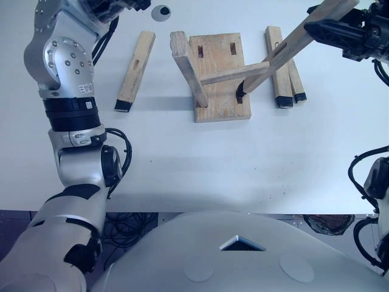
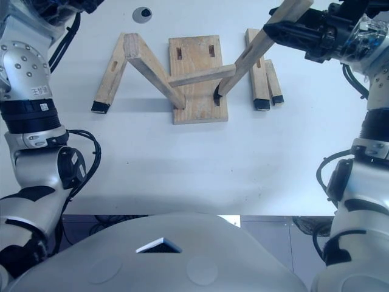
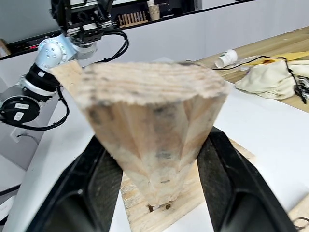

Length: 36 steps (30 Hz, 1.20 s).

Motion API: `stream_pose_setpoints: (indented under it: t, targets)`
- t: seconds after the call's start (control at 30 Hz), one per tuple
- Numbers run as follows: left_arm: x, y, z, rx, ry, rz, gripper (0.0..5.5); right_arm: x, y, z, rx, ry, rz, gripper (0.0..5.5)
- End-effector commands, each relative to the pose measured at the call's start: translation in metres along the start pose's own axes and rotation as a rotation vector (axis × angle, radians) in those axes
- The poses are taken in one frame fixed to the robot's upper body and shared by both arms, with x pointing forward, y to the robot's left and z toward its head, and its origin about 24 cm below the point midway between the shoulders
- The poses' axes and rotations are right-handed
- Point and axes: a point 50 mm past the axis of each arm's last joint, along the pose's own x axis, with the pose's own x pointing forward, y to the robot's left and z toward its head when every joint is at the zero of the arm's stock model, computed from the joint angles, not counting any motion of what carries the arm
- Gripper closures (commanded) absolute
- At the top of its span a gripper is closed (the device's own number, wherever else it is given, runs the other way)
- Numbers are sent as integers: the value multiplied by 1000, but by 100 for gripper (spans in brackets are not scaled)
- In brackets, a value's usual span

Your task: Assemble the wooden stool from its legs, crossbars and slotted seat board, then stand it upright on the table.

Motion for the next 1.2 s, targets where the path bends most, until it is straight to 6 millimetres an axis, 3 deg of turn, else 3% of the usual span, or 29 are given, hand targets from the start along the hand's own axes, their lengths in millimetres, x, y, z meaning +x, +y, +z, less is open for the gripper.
stream_pose_setpoints:
  t: [0.03,0.5,0.77,1.2]
  targets:
    - [-1,-1,-2,-1,6,9,252,-2,4,5,-4,42,20,341]
    - [3,-9,-7,-23,17,-15,252,14,8,-6,-99,203,98,341]
    - [17,-39,-13,-63,95,-116,252,21,9,-9,-173,320,167,341]
    - [12,-45,-67,-20,376,-63,252,34,18,-7,-209,360,213,342]
